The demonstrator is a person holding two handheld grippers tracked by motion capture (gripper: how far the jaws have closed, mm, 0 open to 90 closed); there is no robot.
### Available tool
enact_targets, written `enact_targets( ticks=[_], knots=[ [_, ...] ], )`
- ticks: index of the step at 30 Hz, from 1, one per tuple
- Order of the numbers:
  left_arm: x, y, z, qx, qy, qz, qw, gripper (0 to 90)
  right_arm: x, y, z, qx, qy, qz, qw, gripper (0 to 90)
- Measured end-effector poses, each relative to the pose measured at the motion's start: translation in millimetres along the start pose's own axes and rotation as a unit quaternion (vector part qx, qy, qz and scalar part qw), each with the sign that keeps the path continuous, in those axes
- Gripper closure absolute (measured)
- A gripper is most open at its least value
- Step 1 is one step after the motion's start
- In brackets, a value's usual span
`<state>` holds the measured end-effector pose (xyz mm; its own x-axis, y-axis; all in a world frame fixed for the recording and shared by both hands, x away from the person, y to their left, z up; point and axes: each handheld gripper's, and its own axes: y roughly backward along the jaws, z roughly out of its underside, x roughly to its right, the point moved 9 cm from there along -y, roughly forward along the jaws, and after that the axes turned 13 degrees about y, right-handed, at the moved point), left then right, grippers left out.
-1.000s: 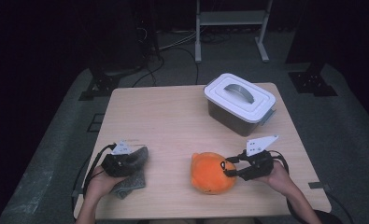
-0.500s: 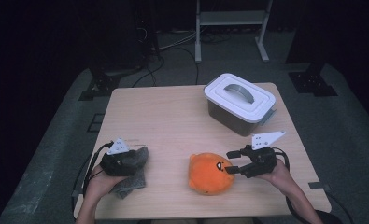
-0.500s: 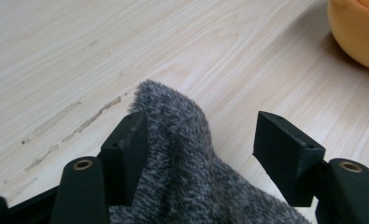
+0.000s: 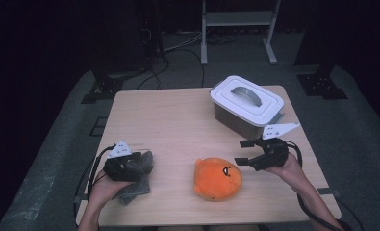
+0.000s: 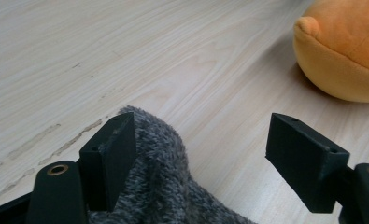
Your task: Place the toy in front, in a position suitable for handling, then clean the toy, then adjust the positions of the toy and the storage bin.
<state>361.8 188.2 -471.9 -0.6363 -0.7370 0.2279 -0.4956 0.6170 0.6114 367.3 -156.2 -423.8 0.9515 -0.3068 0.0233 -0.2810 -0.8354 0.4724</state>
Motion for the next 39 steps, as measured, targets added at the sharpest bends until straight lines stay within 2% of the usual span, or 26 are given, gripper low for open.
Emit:
enact_targets(
  ticks=[4, 6, 17, 26, 31, 39],
  knots=[
    [4.1, -0.6, -3.1, 0.003, -0.004, 0.004, 1.0000, 22.6, 11.0, 4.8, -13.4, -0.008, 0.014, 0.016, 0.9997, 22.6],
    [6.7, -0.9, -5.6, 0.007, -0.009, 0.007, 0.9999, 21.9, 17.6, 6.9, -18.5, -0.010, 0.013, 0.020, 0.9997, 22.3],
    [9.2, -2.6, -10.1, 0.012, -0.013, 0.010, 0.9998, 19.3, 46.0, 8.1, -32.1, -0.033, 0.028, 0.042, 0.9982, 22.3],
    [11.0, 0.6, -11.1, 0.017, -0.014, 0.013, 0.9997, 18.2, 77.4, 12.4, -40.8, -0.038, 0.028, 0.074, 0.9962, 22.3],
    [14.2, 0.5, -10.8, 0.017, -0.019, 0.015, 0.9996, 17.1, 91.3, 14.4, -44.3, -0.036, 0.025, 0.084, 0.9955, 22.3],
    [18.8, 2.3, -13.2, 0.024, -0.018, 0.023, 0.9993, 15.5, 118.5, 18.0, -54.6, -0.042, 0.028, 0.109, 0.9928, 22.4]
  ],
)
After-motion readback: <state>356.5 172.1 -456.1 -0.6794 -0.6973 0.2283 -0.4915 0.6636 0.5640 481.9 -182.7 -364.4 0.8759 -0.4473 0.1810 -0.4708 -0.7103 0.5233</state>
